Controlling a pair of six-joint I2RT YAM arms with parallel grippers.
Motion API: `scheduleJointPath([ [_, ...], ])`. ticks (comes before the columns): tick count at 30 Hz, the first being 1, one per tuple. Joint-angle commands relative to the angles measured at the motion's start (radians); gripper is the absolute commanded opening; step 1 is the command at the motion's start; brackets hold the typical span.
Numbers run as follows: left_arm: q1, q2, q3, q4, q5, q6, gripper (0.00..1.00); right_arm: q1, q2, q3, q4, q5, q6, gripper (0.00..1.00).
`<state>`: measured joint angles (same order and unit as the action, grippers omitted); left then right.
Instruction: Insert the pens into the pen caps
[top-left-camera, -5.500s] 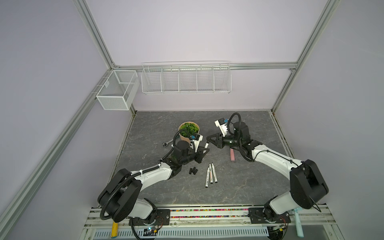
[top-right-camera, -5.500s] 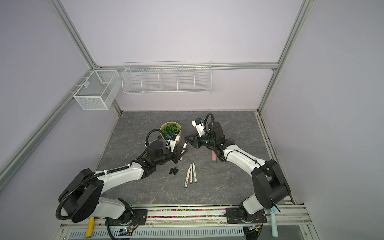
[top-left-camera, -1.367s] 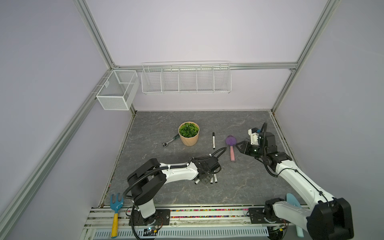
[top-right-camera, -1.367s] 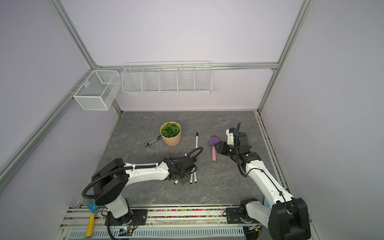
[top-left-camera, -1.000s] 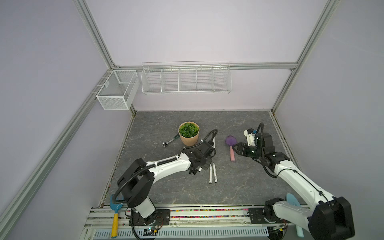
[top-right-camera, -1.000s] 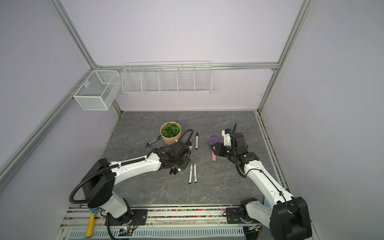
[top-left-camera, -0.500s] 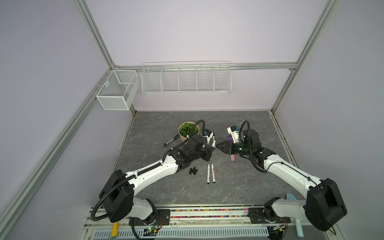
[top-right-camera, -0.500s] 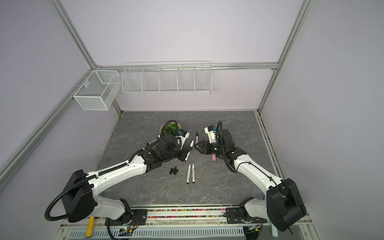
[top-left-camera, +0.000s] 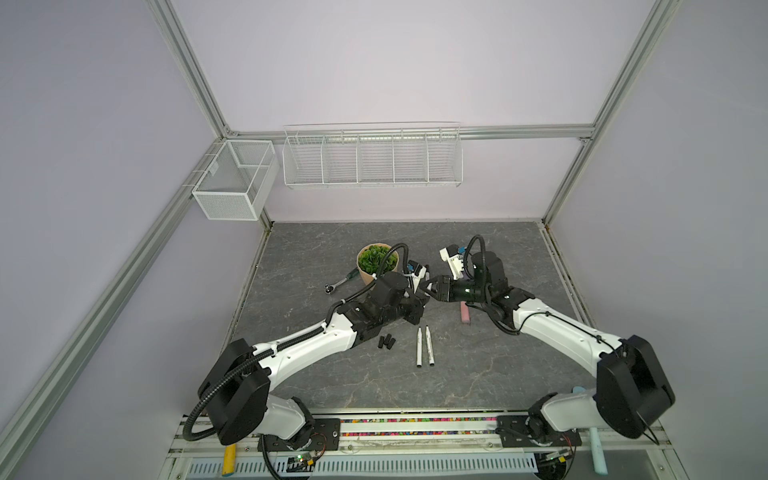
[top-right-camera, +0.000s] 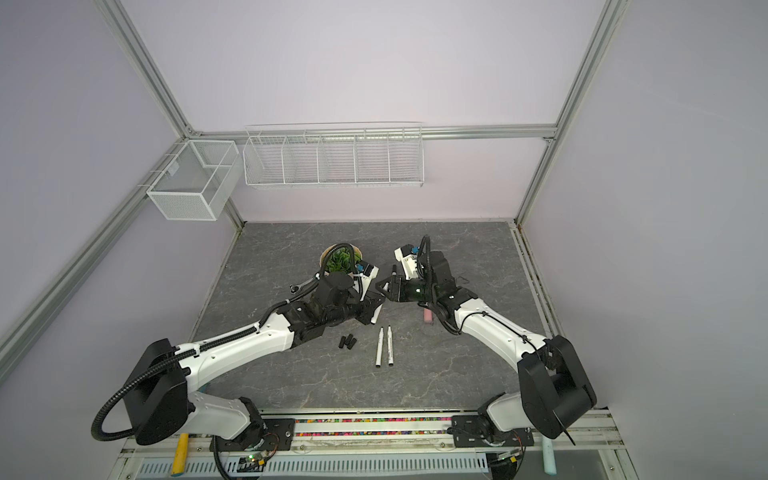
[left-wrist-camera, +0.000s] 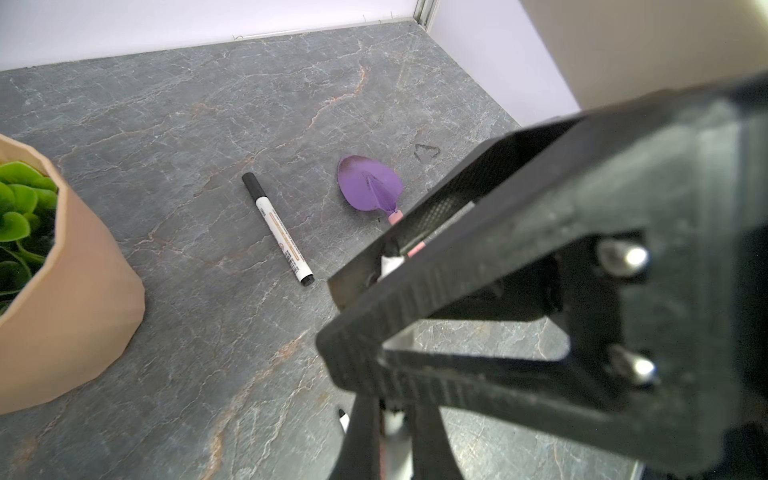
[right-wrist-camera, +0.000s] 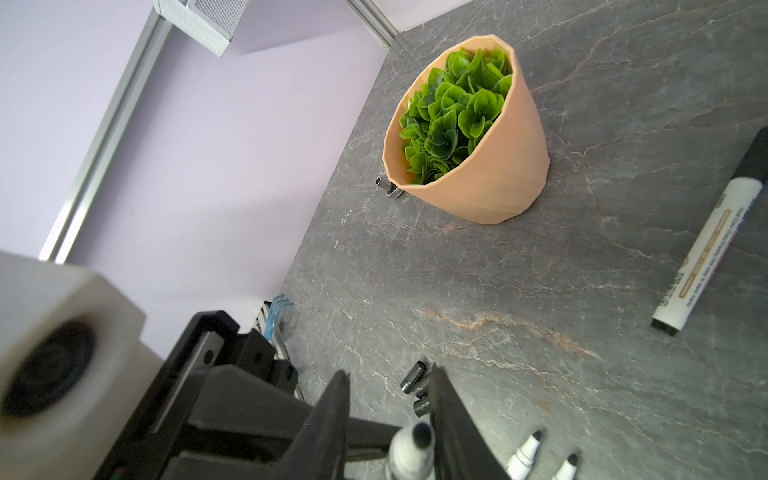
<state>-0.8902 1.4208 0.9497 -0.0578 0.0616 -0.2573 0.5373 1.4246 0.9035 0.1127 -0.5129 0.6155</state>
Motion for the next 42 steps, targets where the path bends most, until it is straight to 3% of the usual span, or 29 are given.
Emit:
scheduleJointPath([
  [1, 0.0, -0.005, -0.008, 0.034, 0.013, -0.015, 0.0, 0.009, 0.004, 0.013, 0.036, -0.013, 0.021, 0.24],
  [8, -0.001, -0.002, -0.008, 0.034, -0.001, -0.028, 0.01, 0.008, -0.003, 0.005, 0.038, -0.013, 0.025, 0.14],
  [10, 0.001, 0.003, -0.003, 0.015, -0.003, -0.027, 0.24, 0.008, -0.006, 0.003, 0.041, -0.014, 0.026, 0.13],
  [13, 0.001, 0.006, -0.003, -0.014, -0.011, -0.02, 0.38, 0.008, -0.011, 0.004, 0.045, -0.016, 0.028, 0.13],
  [42, 0.005, 0.031, 0.043, 0.026, 0.02, -0.007, 0.32, -0.003, -0.061, -0.051, 0.036, -0.008, 0.022, 0.12],
])
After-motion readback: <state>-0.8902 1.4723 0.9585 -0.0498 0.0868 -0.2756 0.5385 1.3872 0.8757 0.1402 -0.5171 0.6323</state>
